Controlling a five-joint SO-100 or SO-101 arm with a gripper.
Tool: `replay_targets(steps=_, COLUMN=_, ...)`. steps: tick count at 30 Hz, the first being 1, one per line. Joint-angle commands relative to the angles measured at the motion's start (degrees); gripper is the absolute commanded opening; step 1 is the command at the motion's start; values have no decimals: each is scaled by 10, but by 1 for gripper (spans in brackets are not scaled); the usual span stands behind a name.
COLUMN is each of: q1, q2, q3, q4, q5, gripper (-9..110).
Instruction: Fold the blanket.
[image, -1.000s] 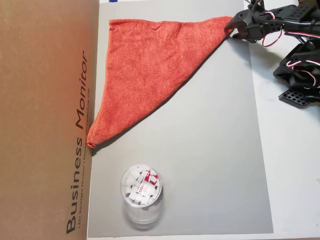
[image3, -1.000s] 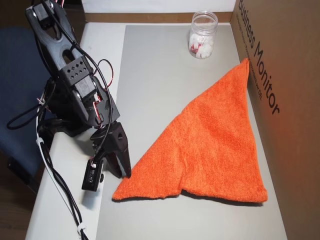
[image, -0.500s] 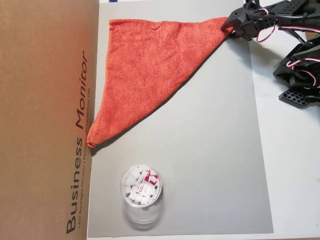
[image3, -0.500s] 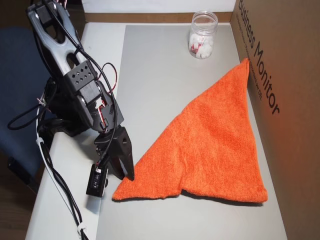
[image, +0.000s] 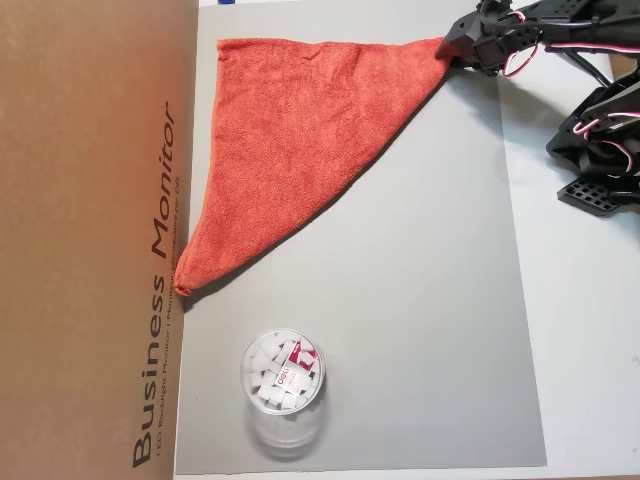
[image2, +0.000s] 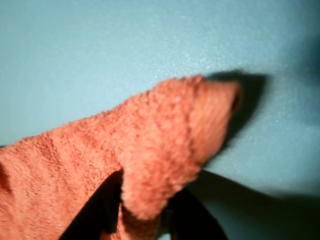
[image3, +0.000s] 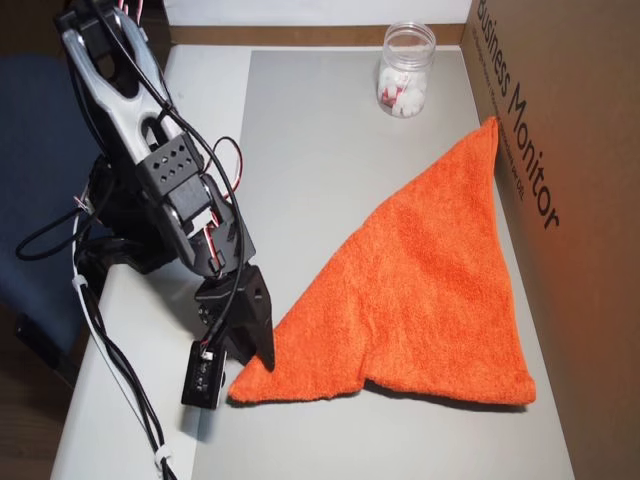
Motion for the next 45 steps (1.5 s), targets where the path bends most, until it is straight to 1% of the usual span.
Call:
replay_targets(steps=1, q1=3, q2=1, q3=-18, q4=-6, q5=-18, gripper=0)
replay_targets(steps=7, q1=6, q2=9, q3=-16, q4=0, q5=-53, gripper=0)
replay_targets(steps=12, q1=25, q2=12, q3=-20, q4=-2, q5=-142, gripper=0)
replay_targets(steps=16, q1=40, q2=54, q3=-9, q4=3, q5=-198, gripper=0)
replay_targets(steps=31, q1=42, q2=237, q3=142, q4=4, q5=-358, gripper=0)
replay_targets(steps=39, q1=90, q2=320, q3=216, q4=4, q5=-477, gripper=0)
replay_targets(steps=45, q1=107, q2=336, q3=222, q4=4, q5=-533, gripper=0)
